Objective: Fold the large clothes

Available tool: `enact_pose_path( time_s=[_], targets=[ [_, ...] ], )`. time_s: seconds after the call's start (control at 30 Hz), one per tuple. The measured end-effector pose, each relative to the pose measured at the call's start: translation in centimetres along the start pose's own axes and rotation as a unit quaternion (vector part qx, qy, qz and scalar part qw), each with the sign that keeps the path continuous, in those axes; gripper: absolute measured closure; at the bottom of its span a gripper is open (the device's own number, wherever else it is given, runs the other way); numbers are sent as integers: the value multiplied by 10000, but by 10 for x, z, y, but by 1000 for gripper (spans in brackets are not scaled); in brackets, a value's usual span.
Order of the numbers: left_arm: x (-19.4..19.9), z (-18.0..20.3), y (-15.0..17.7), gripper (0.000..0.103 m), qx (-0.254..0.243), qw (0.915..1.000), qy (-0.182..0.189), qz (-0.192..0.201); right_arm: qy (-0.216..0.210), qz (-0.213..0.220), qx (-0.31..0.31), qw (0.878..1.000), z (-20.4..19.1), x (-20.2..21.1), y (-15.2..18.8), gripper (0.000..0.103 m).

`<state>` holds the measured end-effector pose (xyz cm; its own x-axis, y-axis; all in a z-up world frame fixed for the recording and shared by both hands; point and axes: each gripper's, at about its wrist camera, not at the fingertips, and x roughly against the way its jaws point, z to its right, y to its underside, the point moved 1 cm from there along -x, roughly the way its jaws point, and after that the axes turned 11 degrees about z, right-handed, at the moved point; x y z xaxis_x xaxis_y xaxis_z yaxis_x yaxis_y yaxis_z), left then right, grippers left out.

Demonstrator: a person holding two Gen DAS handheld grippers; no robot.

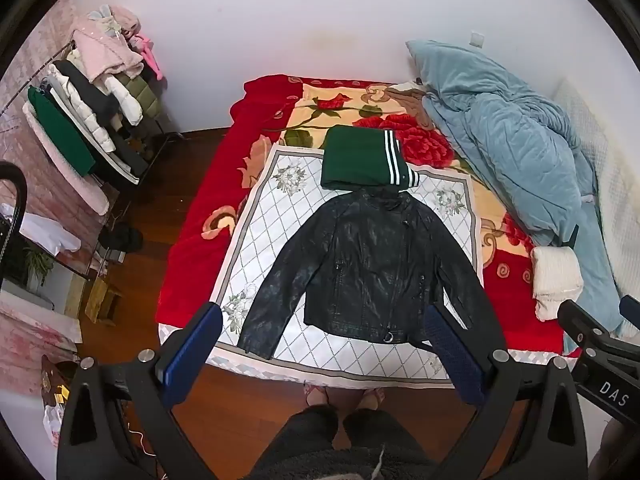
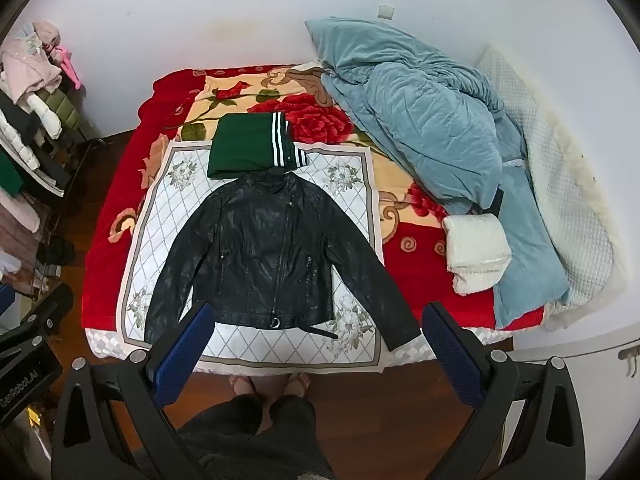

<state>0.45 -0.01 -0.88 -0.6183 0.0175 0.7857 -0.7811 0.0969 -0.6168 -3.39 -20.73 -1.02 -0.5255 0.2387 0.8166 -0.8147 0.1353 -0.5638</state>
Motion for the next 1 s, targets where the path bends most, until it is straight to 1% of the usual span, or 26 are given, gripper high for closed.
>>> enact_pose_path(
  time_s=[0.4,0.87,0.9,1.0],
  targets=[
    [0,0,0,0,33,10000,57,13,20,66,13,10000,-7,7,4,0],
    [1,1,1,0,4,10000,36,21,17,72,18,10000,-6,9,5,0],
    [5,8,-4,0,-13,10000,30,16,14,76,17,10000,-6,9,5,0],
    [6,11,-8,0,-82,10000,-18,9,18,55,36,10000,-8,9,3,0]
  ],
)
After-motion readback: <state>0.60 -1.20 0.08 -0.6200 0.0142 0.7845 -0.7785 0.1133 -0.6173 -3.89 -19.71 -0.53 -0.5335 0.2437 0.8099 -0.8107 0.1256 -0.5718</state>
